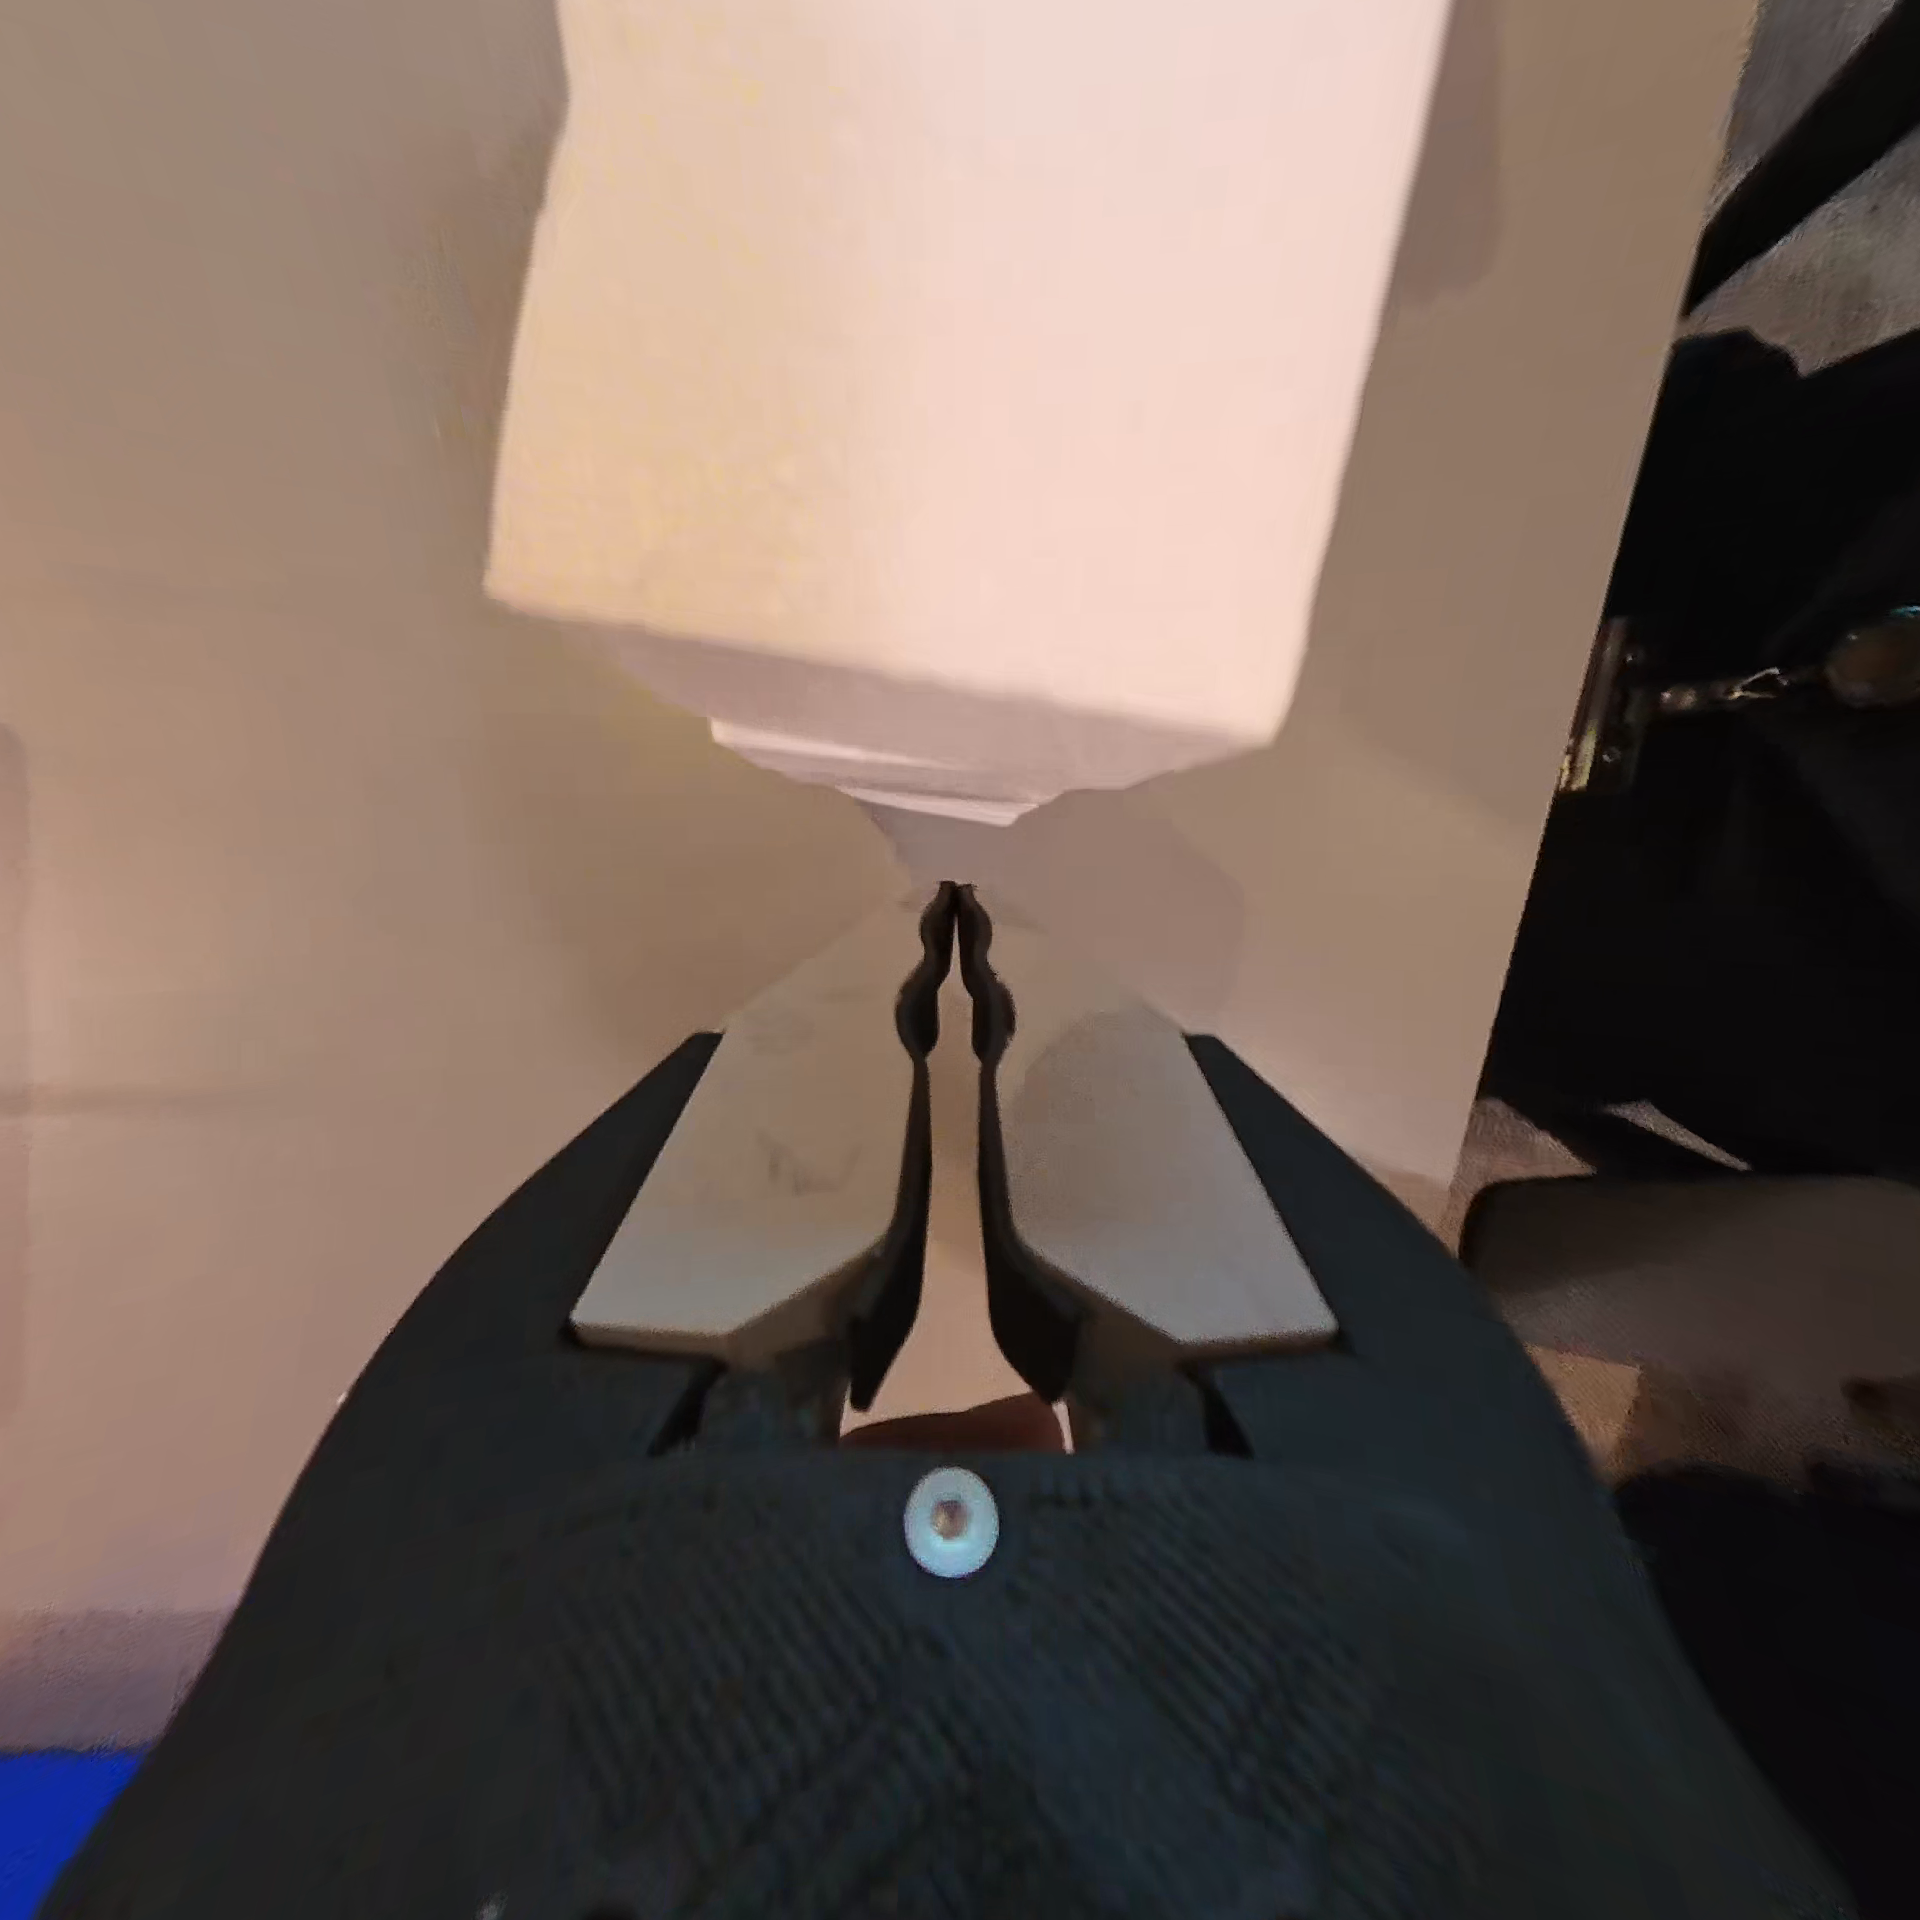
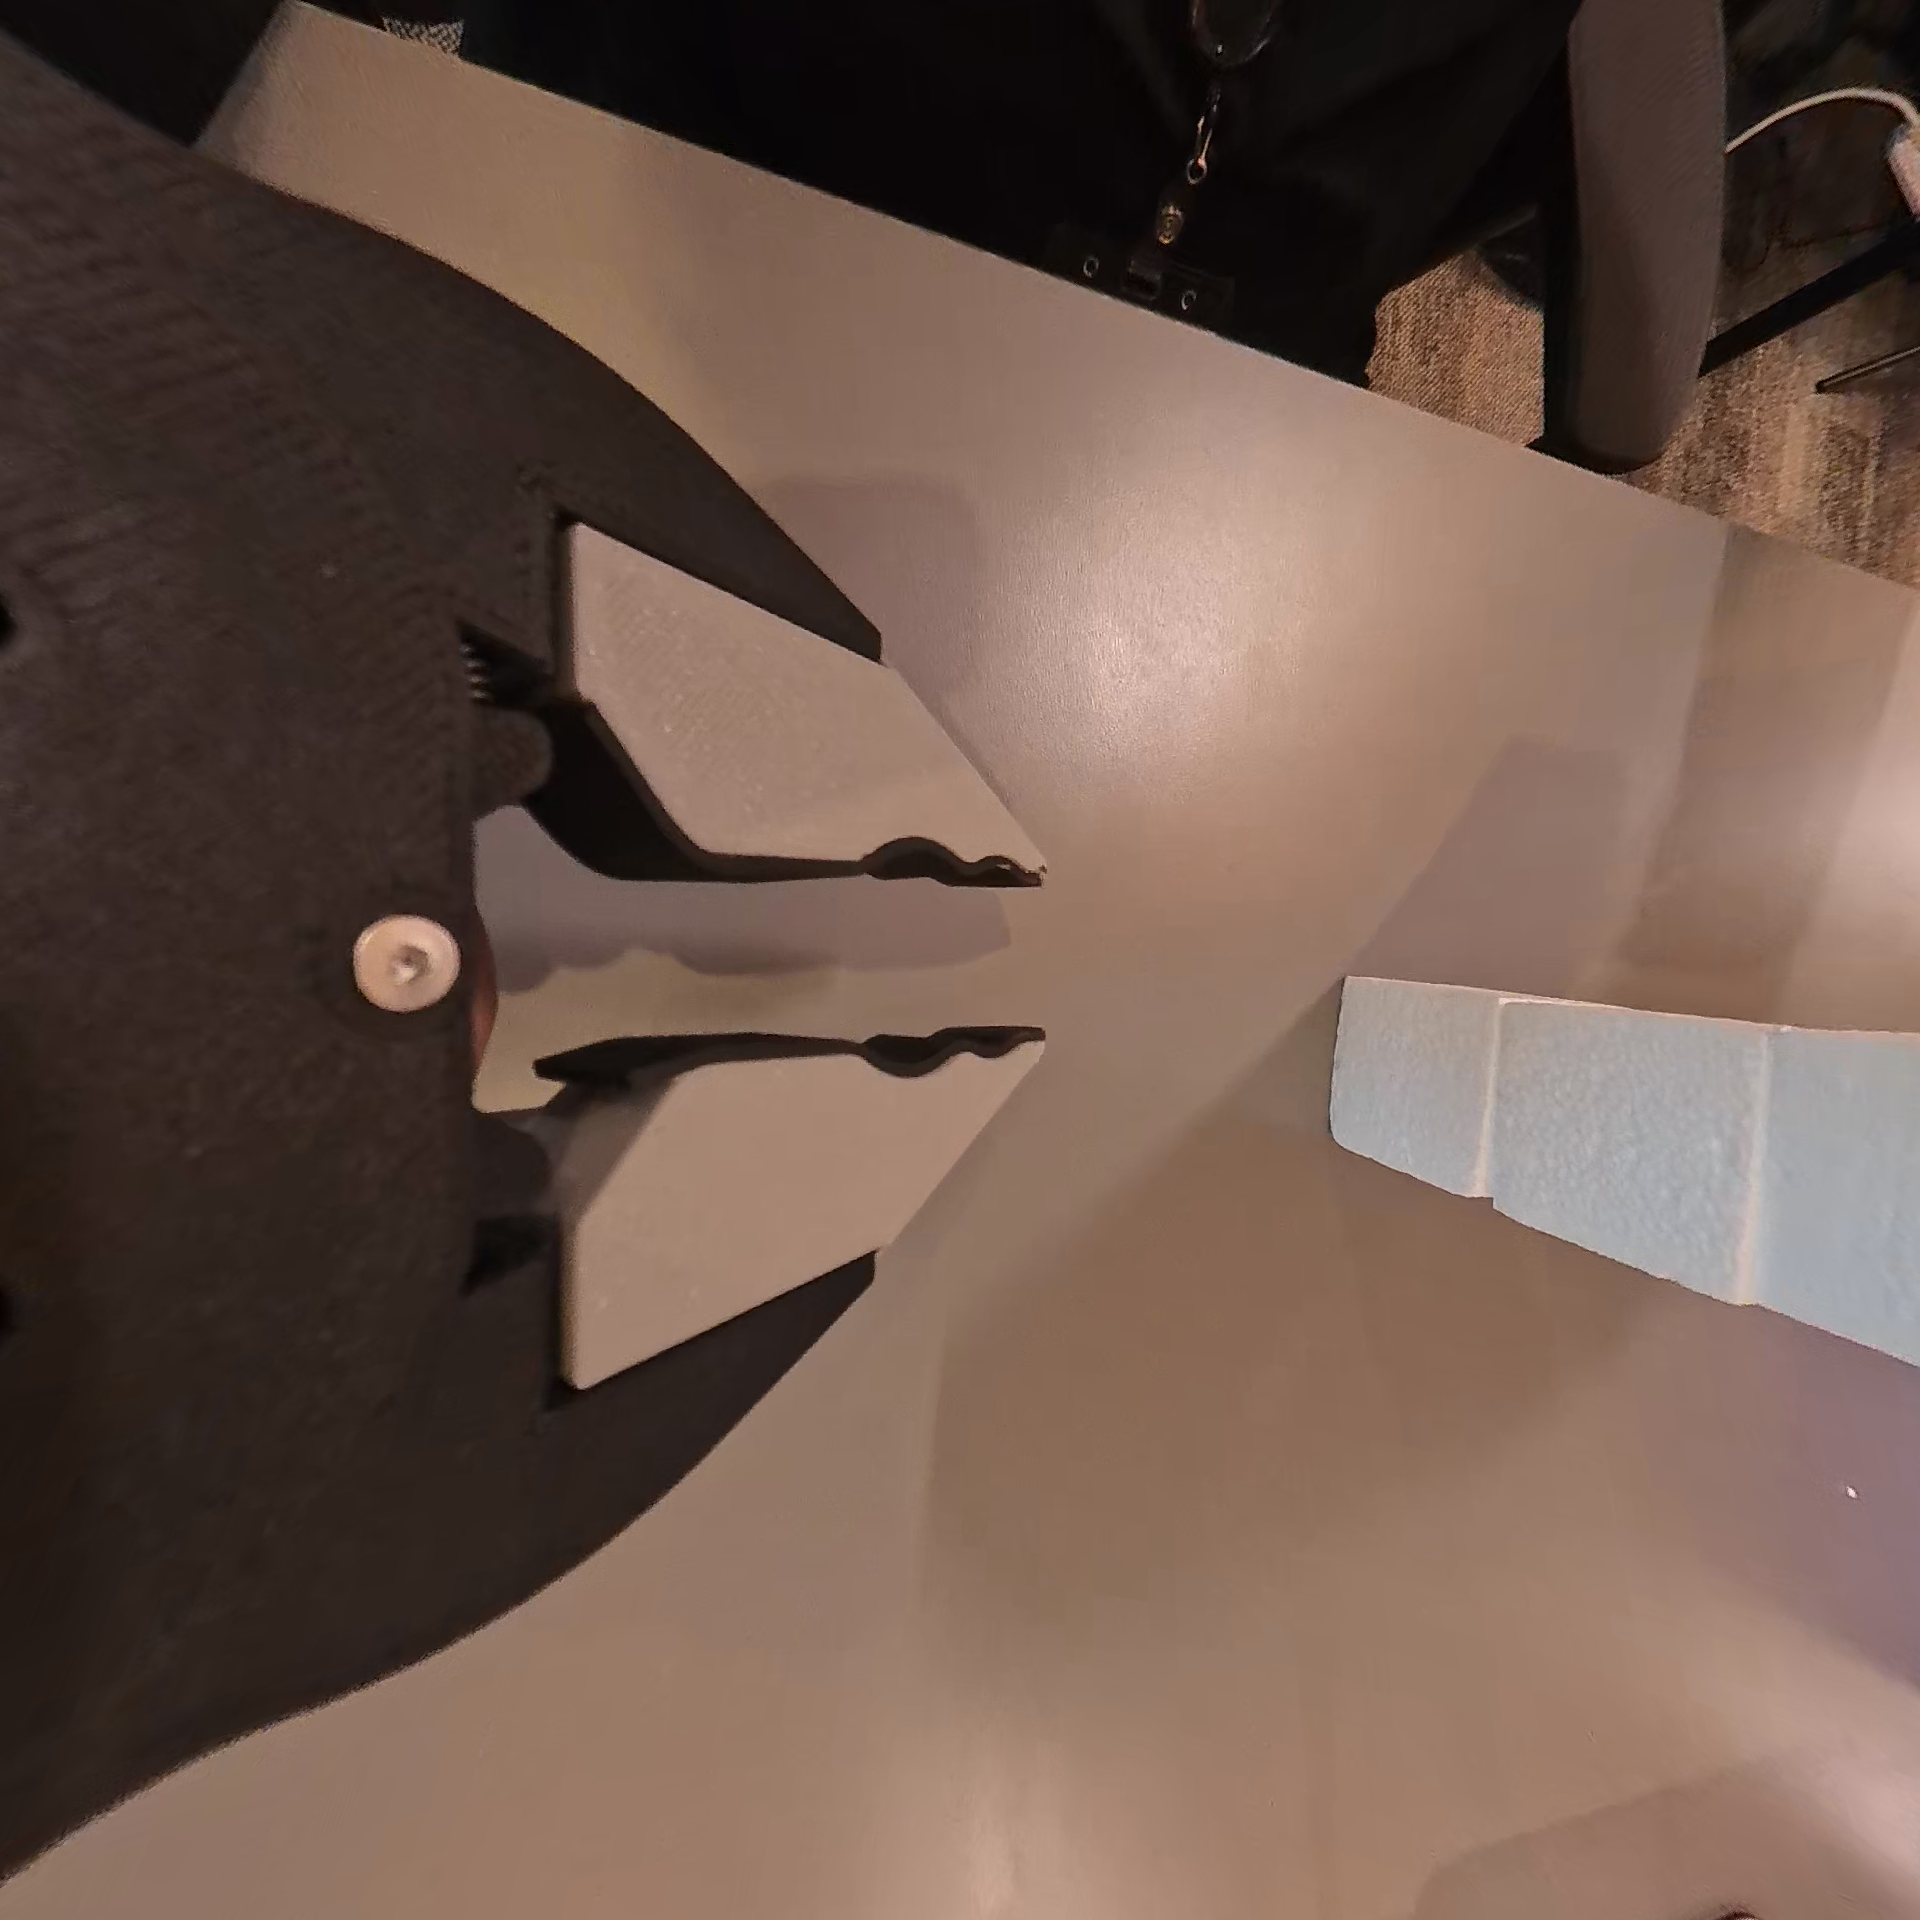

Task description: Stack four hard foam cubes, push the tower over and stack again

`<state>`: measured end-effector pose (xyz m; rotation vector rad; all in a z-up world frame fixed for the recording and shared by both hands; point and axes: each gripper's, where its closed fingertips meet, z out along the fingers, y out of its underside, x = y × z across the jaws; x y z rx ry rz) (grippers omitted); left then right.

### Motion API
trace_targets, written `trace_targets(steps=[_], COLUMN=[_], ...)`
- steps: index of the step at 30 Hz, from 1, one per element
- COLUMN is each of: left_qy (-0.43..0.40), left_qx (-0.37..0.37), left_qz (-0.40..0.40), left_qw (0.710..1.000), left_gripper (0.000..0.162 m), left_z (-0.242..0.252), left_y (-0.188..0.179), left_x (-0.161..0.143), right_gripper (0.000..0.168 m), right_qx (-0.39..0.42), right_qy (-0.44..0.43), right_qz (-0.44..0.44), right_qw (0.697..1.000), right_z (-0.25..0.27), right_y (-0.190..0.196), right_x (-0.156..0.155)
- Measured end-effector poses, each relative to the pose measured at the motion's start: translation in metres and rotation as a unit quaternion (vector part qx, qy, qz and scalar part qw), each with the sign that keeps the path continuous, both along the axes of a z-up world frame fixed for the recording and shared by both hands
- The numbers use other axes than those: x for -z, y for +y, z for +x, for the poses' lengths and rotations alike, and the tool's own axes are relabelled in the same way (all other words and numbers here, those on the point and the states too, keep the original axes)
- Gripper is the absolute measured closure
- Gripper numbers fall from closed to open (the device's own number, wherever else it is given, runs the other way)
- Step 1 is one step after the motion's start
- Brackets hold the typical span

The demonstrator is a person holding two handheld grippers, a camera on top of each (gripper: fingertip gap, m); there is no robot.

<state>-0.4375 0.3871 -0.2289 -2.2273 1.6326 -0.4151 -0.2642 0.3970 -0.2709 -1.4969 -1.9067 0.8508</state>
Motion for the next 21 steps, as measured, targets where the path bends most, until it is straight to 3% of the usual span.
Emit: trace_targets(steps=[4, 21], left_qy=[0.044, 0.05], left_qx=[0.0, 0.032], left_qz=[0.001, 0.003], left_qw=[0.999, 0.998], left_gripper=[0.162, 0.162], left_z=[0.006, 0.052], left_y=[0.005, 0.012], left_x=[-0.002, -0.01], right_gripper=[0.145, 0.144], right_qx=[0.0, 0.001], right_qy=[0.007, 0.017], right_qz=[0.002, 0.015], right_qw=[1.0, 1.0], right_z=[0.0, 0.005], right_y=[0.0, -0.001], right_x=[-0.004, -0.012])
